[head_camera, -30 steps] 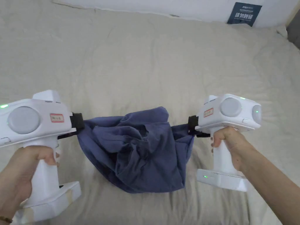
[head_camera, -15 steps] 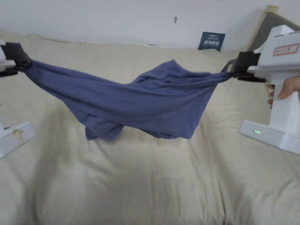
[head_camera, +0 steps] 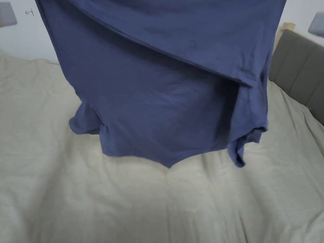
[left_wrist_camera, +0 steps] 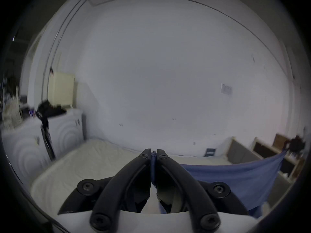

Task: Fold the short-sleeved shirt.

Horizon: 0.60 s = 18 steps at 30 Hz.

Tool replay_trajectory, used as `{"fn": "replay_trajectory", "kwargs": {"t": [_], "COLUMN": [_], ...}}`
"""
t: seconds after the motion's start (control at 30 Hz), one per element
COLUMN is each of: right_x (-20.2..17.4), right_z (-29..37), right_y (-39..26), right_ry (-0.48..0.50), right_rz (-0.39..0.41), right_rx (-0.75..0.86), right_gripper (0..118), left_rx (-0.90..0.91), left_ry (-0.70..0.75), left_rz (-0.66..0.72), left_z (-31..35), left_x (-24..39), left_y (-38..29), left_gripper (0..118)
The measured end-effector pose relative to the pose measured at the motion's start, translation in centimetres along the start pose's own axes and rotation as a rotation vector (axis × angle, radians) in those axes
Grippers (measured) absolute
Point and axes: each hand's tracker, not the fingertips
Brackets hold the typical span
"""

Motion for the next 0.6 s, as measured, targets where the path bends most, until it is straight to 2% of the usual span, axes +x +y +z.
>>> {"fn": "replay_trajectory", "kwargs": {"t": [0.07,0.17,0.27,0.33,0.43,0.5,0.6], "right_x": [-0.7,-1.3,-1.4,-1.5,-0.7,0.0,0.9], "right_z": [-1.0,-2.6,-4.5,-5.6,-6.9,-7.7,-8.4], "right_y": [1.6,3.5,5.1,5.3,5.2,4.7,3.4], "right_ry": [-0.027,-0.069,-0.101,-0.14,-0.137,-0.132,-0.132], "right_rz": [0.063,0.066,0.054,0.083,0.049,-0.004,-0.012], "right_rx": [0.028,0.07,0.082,0.114,0.14,0.122,0.115], "right_gripper": [4,4,4,4,4,4,4], "left_rx": [-0.005,0.021,0.034,0.063,0.097,0.098,0.088], "left_ry": [0.089,0.123,0.14,0.141,0.144,0.142,0.131], "left_rz": [-0.094,-0.163,-0.146,-0.123,-0.112,-0.12,-0.139], "left_z": [-1.5,-3.4,-5.9,-7.2,-7.8,-8.3,-8.9], "left_x": [1.7,3.5,4.3,4.4,4.8,4.8,4.6], "left_y": [1.5,3.2,4.9,6.0,6.1,5.7,3.9], "left_gripper": [5,5,5,5,5,5,5]}}
